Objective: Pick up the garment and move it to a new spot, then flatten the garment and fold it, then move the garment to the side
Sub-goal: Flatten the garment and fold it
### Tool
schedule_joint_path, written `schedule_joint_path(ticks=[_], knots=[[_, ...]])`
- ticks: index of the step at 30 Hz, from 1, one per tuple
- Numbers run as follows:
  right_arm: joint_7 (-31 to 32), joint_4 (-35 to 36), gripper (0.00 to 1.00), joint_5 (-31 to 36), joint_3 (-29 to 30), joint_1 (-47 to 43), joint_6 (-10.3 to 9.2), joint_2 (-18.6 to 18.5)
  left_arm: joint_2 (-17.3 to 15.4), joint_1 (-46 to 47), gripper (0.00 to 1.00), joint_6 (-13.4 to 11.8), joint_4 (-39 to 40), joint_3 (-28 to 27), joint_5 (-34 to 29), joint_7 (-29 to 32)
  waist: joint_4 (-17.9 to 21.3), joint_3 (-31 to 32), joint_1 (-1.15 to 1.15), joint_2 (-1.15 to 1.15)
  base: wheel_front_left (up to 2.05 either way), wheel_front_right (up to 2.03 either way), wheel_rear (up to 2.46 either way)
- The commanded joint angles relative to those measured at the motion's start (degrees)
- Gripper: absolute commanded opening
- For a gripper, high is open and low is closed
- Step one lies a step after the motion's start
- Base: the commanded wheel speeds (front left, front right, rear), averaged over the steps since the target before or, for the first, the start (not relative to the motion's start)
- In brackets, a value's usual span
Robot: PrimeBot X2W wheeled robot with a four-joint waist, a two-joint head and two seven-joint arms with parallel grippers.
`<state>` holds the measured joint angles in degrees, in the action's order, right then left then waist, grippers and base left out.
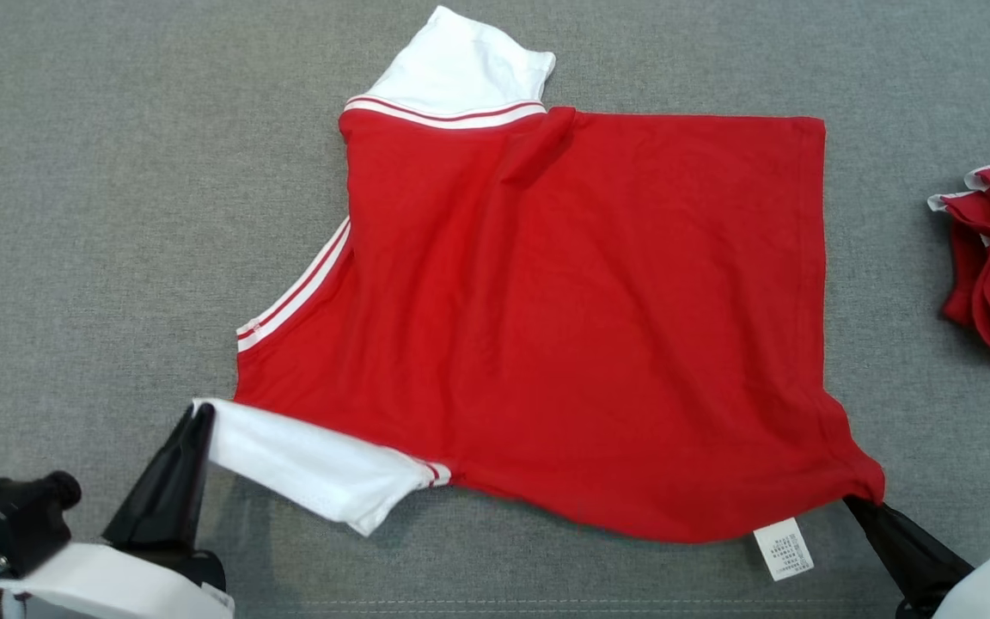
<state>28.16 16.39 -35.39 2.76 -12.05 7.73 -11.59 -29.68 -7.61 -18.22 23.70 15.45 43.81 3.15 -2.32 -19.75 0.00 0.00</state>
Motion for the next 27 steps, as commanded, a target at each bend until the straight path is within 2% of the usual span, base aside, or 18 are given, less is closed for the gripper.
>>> schedule_joint_path(ticks=[1, 7, 12, 18, 23, 24, 25, 26, 27], knots=[[0.96, 2.30, 0.00, -1.45, -1.20, 1.43, -0.24, -1.20, -1.71, 3.24, 0.00, 0.07, 2.07, -3.00, -0.27, 0.18, 0.13, -0.22, 0.00, 0.00, 0.00, 0.00, 0.00], [4.85, 3.60, 0.00, -5.46, -1.28, 6.34, -0.24, -1.64, -3.33, 9.33, 0.00, 1.56, 1.40, -4.30, 0.85, 2.16, 1.25, -1.23, 0.00, 0.00, 0.00, 0.00, 0.00], [5.98, 0.05, 0.00, -6.99, -2.01, 12.70, -0.24, -2.23, -2.33, 14.76, 0.00, 3.18, -3.73, -3.59, 2.79, 3.60, 2.28, -1.83, 0.00, 0.00, 0.00, 0.00, 0.00], [4.01, -6.99, 0.00, -7.96, -4.37, 18.57, -0.24, -2.75, -0.70, 18.88, 0.00, 3.95, -11.67, -2.59, 2.83, 3.05, 2.74, -2.01, 0.00, 0.00, 0.00, 0.00, 0.00], [1.19, -10.60, 0.00, -8.77, -5.47, 20.97, -0.24, -3.14, 1.14, 20.64, 0.00, 4.64, -14.72, -2.70, 3.31, 1.00, 2.52, -1.96, 0.00, 0.00, 0.00, 0.00, 0.00], [0.59, -11.44, 0.20, -8.72, -5.83, 21.39, -0.24, -3.34, 1.45, 21.01, 0.00, 4.89, -15.47, -2.62, 3.34, 0.60, 2.48, -1.92, 0.00, 0.00, 0.00, 0.00, 0.00], [-1.27, -12.47, 1.00, -9.02, -6.59, 22.30, -0.24, -3.34, 2.34, 21.65, 0.00, 5.23, -16.89, -2.66, 3.75, -0.23, 2.43, -1.95, 0.00, 0.00, 0.00, 0.00, 0.00], [-1.97, -13.01, 1.00, -9.20, -6.99, 22.64, -0.24, -3.36, 2.61, 21.87, 0.40, 5.19, -17.66, -2.73, 3.72, -0.63, 2.46, -1.95, 0.00, 0.00, 0.00, 0.00, 0.00], [-2.72, -13.46, 1.00, -9.25, -7.31, 22.91, -0.24, -3.44, 2.72, 21.99, 1.00, 5.24, -18.31, -2.65, 3.58, -0.91, 2.50, -1.95, 0.00, 0.00, 0.00, 0.00, 0.00]])
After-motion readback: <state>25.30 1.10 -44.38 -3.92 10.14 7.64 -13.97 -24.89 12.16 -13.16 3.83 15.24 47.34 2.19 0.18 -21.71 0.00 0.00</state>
